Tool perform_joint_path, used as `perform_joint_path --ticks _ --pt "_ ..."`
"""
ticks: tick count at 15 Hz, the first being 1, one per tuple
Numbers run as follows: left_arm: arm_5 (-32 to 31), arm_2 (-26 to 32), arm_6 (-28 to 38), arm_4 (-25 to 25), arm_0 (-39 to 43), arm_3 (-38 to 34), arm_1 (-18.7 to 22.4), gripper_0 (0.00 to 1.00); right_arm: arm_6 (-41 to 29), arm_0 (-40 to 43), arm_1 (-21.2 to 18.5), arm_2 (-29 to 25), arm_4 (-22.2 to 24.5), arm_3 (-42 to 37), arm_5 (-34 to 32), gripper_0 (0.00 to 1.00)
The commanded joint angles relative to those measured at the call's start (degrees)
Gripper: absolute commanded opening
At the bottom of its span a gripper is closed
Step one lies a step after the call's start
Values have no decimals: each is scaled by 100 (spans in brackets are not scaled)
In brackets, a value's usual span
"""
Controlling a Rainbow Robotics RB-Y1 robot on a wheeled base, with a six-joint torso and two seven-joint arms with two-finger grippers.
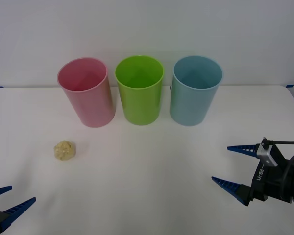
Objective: Put cans in the blue bin and PET bottles in the pink bin and trash in the green bin.
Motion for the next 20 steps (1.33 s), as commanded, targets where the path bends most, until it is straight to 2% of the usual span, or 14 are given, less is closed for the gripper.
perform_joint_path --ticks 1,15,17,20 --pt "0 0 0 0 0 0 0 100 0 0 0 0 0 0 0 100" --pt "0 0 0 0 0 0 0 100 0 0 0 0 0 0 0 100" --pt "-70 228 0 62 114 -88 -123 100 0 0 0 0 0 0 0 100" --pt "35 158 211 62 184 -220 -114 100 0 0 0 0 0 0 0 100"
